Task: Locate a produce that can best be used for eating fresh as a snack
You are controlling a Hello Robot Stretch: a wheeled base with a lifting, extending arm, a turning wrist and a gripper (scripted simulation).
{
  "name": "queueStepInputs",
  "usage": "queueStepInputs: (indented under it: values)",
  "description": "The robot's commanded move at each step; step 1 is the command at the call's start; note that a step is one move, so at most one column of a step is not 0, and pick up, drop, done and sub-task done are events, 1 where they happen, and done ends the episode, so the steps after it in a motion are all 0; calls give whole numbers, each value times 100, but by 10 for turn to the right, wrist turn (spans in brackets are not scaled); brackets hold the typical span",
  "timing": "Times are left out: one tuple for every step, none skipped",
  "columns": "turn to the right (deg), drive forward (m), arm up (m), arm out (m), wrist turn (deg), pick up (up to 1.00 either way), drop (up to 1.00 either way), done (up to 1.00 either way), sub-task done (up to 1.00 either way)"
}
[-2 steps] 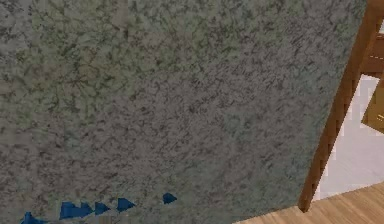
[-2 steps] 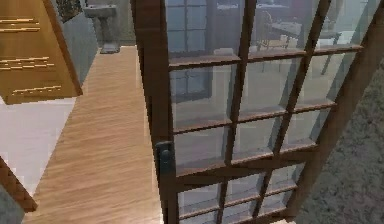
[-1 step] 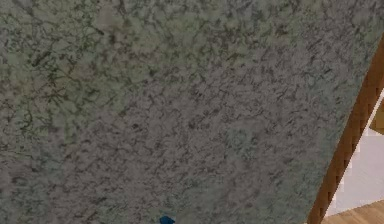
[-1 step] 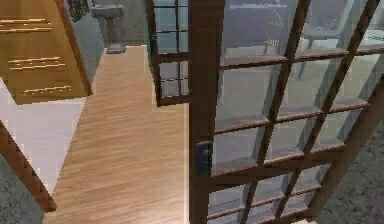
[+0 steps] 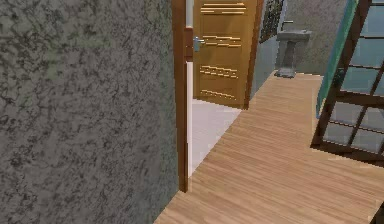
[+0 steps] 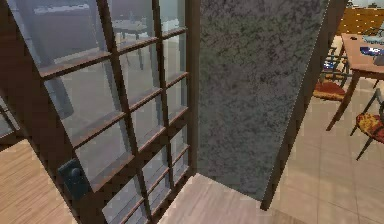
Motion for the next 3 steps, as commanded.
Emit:
queueStepInputs:
  values:
    - [60, 0, 0, 0, 0, 0, 0, 0, 0]
    - [0, 35, 0, 0, 0, 0, 0, 0, 0]
    - [240, 0, 0, 0, 0, 0, 0, 0, 0]
